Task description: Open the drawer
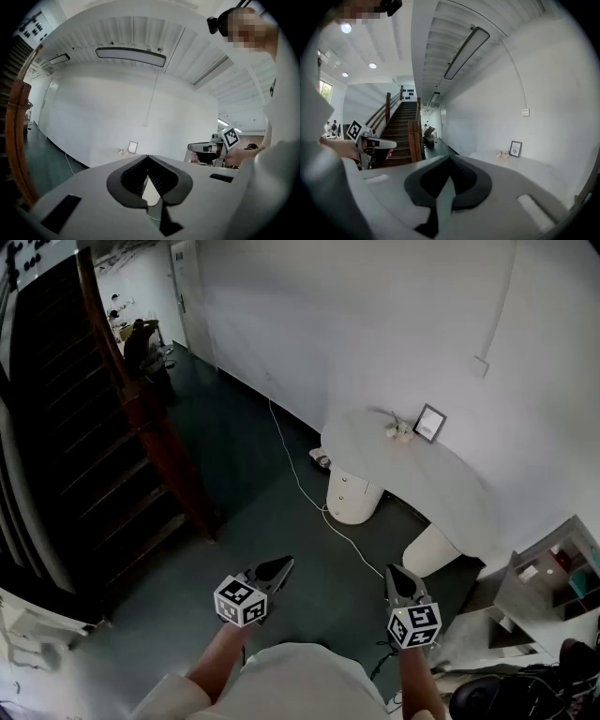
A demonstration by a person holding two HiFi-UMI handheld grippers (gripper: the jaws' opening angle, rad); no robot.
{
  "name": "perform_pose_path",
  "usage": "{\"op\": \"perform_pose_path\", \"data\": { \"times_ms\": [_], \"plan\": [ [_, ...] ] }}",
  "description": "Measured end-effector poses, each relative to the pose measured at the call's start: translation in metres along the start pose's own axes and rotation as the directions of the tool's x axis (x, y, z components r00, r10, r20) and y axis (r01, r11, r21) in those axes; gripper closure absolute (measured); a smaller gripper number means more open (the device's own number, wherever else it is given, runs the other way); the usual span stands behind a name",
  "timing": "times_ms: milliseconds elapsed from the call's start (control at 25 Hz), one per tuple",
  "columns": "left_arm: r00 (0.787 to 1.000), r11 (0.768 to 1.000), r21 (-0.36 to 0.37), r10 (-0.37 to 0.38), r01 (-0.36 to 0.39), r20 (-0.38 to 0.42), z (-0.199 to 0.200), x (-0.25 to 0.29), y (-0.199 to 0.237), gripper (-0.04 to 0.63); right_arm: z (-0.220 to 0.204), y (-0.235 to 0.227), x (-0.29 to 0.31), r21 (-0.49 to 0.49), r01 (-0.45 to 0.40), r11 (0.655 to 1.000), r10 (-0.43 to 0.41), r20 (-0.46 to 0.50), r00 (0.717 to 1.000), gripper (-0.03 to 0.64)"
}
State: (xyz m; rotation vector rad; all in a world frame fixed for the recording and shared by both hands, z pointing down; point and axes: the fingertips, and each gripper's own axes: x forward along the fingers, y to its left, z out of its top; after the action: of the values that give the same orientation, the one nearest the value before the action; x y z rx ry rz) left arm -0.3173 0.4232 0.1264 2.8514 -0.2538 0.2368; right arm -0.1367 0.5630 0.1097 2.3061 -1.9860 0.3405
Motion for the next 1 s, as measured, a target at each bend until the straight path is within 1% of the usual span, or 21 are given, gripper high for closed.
{"op": "perform_pose_path", "data": {
  "times_ms": [320,520,800,1000],
  "plan": [
    [1.0,1.0,0.003,-0.001,0.001,0.0,0.001,0.003,-0.006,0.588,0.003,-0.001,-0.001,-0.004,-0.008,1.0,0.008,0.005,1.0,0.606],
    [1.0,1.0,0.002,0.005,-0.005,0.0,0.0,0.007,-0.007,0.588,0.001,-0.005,0.002,0.02,-0.02,1.0,0.02,-0.002,1.0,0.606],
    [1.0,1.0,0.0,0.016,-0.016,-0.004,-0.001,0.018,-0.009,0.588,-0.003,-0.017,0.006,0.019,-0.024,1.0,0.024,-0.018,1.0,0.606],
    [1.0,1.0,0.0,0.028,-0.028,0.004,0.0,0.035,-0.012,0.588,-0.004,-0.035,0.007,0.013,-0.032,0.999,0.032,-0.016,0.999,0.606]
  ]
}}
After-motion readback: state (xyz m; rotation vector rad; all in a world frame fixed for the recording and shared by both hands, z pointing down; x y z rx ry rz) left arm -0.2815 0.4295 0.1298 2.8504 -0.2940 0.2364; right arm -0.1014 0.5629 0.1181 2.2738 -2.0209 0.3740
